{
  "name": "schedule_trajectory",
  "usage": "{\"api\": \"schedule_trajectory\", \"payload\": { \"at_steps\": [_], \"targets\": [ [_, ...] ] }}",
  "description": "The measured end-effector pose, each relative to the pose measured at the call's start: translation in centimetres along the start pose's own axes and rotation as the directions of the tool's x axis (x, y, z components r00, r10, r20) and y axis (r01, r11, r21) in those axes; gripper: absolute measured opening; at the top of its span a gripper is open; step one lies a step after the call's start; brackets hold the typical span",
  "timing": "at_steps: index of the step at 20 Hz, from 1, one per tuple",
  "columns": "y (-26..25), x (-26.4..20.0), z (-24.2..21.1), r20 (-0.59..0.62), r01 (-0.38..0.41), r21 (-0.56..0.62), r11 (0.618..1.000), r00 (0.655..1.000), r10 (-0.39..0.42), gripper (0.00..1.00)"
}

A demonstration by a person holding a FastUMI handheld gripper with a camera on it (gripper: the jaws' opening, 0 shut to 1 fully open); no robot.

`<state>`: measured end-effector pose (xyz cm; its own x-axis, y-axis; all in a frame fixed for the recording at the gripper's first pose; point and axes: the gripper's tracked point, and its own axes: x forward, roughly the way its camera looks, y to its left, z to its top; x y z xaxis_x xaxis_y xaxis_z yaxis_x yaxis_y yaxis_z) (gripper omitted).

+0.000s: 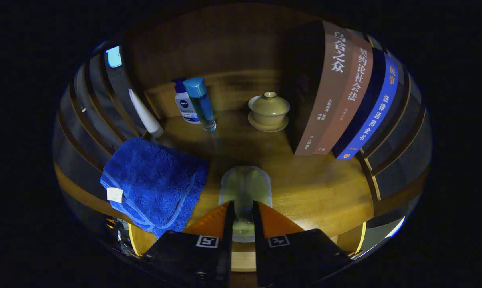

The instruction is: Pull open the drawer, take out the items inside it, and place them on the countertop above the cabinet.

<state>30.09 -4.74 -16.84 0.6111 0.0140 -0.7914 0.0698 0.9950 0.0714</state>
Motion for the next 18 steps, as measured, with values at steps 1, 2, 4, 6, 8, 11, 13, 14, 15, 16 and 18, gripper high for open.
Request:
{"api": "schedule_trajectory", "payload": {
  "at_steps": [1, 2, 4, 6, 8, 11, 13, 14, 15, 16, 18],
  "targets": [
    [-0.3, -0.1, 0.2, 0.009, 0.004, -0.001, 1.000, 1.000, -0.004, 0.47],
    [-0.4, -0.5, 0.4, 0.024, 0.004, -0.006, 1.000, 1.000, -0.004, 0.65],
    [-0.4, -1.6, 0.2, 0.055, -0.003, -0.017, 1.000, 0.999, 0.004, 1.00],
    [0.1, -2.7, 0.8, 0.092, -0.038, -0.028, 0.999, 0.995, 0.041, 0.99],
    [0.7, -4.6, 0.3, 0.148, -0.077, -0.041, 0.996, 0.986, 0.082, 0.99],
    [0.8, -8.6, -1.1, 0.294, -0.089, -0.101, 0.991, 0.949, 0.115, 0.99],
    [0.8, -11.8, -2.2, 0.406, -0.084, -0.127, 0.988, 0.904, 0.129, 0.99],
    [0.9, -13.5, -2.9, 0.464, -0.085, -0.119, 0.989, 0.876, 0.131, 0.99],
    [1.0, -15.1, -3.7, 0.512, -0.097, -0.114, 0.989, 0.847, 0.142, 0.99],
    [1.0, -16.7, -4.7, 0.550, -0.100, -0.106, 0.989, 0.823, 0.142, 0.99],
    [1.1, -19.1, -7.4, 0.608, -0.113, -0.098, 0.989, 0.780, 0.149, 0.99]
  ]
}}
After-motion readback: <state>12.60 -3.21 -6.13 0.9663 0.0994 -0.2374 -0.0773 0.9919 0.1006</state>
